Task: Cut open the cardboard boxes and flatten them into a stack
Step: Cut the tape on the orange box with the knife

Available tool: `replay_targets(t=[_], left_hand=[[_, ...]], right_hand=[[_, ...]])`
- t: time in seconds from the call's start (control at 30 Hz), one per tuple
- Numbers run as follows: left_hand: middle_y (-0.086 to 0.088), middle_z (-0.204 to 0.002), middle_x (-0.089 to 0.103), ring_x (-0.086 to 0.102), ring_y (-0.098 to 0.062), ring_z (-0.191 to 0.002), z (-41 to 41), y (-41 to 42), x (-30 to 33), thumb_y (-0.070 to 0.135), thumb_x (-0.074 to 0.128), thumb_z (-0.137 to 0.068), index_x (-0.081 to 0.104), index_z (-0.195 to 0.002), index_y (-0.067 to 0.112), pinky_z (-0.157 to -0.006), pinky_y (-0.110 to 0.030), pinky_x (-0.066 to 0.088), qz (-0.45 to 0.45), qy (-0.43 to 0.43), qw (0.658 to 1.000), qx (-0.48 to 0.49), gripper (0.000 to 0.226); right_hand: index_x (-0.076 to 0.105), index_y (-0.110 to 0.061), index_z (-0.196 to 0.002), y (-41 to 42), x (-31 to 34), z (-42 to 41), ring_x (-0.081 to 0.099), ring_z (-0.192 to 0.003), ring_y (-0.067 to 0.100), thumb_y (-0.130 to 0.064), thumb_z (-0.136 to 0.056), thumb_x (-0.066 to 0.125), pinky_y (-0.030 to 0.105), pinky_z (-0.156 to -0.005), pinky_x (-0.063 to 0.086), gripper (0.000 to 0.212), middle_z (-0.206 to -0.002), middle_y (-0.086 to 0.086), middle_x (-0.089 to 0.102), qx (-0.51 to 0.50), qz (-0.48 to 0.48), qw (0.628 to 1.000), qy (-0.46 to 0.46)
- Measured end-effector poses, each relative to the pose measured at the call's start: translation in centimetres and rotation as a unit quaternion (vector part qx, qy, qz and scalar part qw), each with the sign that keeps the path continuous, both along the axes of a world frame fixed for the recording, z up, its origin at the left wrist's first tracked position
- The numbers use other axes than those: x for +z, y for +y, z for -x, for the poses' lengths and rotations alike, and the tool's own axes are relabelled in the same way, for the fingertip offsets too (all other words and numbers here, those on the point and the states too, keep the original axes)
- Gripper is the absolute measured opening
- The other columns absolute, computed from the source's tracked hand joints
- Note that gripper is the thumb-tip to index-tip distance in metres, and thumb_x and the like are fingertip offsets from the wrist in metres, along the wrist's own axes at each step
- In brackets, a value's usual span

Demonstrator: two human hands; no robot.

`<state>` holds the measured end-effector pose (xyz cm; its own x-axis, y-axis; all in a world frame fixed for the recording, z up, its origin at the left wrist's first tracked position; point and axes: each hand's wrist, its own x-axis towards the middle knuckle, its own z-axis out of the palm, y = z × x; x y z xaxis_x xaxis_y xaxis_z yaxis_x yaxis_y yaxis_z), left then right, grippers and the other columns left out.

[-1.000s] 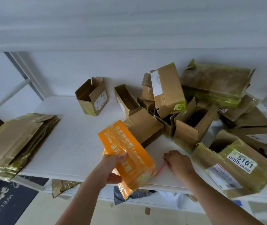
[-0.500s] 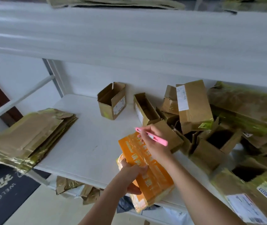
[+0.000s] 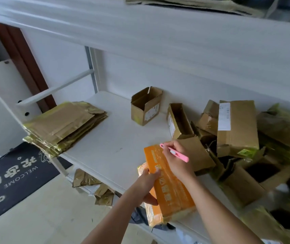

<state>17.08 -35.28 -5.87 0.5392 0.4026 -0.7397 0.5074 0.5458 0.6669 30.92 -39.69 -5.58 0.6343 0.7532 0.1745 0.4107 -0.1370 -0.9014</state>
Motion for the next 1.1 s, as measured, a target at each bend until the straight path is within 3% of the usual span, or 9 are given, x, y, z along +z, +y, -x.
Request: replay_targets(t=[0.37,0.63,0.83,0.93,1.1], left_hand=[[-0.005,-0.131,0.06,0.069,-0.029,-0.105,0.1,-0.4,-0.6,0.063,0.054,-0.09,0.03,-0.15,0.025,-0.07,-0.047,0.062,-0.01,-0.006,0.998,0.056,0.075],[-0.005,-0.127,0.063,0.07,-0.027,-0.104,0.0,-0.7,-0.9,0.055,0.058,-0.092,0.036,-0.148,0.019,-0.069,-0.041,0.063,-0.049,0.006,0.994,0.094,0.07],[-0.004,-0.121,0.066,0.071,-0.026,-0.1,-0.2,-1.0,-0.4,0.052,0.057,-0.094,0.04,-0.145,0.018,-0.07,-0.041,0.061,-0.078,0.025,0.991,0.106,0.063],[-0.004,-0.115,0.068,0.073,-0.025,-0.093,-0.2,-1.0,-0.2,0.051,0.056,-0.094,0.044,-0.142,0.017,-0.061,-0.035,0.062,-0.097,0.025,0.99,0.102,0.06],[-0.005,-0.11,0.069,0.074,-0.024,-0.082,-0.2,-1.2,0.0,0.052,0.057,-0.094,0.047,-0.139,0.015,-0.053,-0.031,0.06,-0.123,0.039,0.987,0.093,0.059]], right_hand=[[0.058,-0.02,-0.095,0.5,-0.3,0.1,0.063,-0.085,-0.005,-0.022,-0.096,0.061,0.006,-0.065,0.05,0.004,-0.087,-0.013,0.061,0.05,0.008,0.992,-0.119],[0.055,-0.02,-0.096,-0.1,0.6,-0.2,0.059,-0.085,-0.009,-0.021,-0.097,0.059,0.005,-0.062,0.048,0.004,-0.085,-0.019,0.056,0.079,0.042,0.987,-0.131],[0.055,-0.022,-0.096,-1.0,0.9,-0.4,0.062,-0.085,-0.002,-0.022,-0.096,0.06,0.009,-0.067,0.049,0.005,-0.093,-0.017,0.06,0.098,0.066,0.985,-0.123],[0.055,-0.019,-0.094,-1.9,1.1,-0.3,0.064,-0.089,0.001,-0.019,-0.096,0.06,0.008,-0.068,0.051,0.006,-0.098,-0.006,0.065,0.103,0.066,0.985,-0.12],[0.057,-0.012,-0.092,-3.7,0.8,0.7,0.062,-0.083,-0.005,-0.014,-0.096,0.06,0.006,-0.066,0.048,0.005,-0.091,-0.008,0.061,0.113,0.078,0.982,-0.133]])
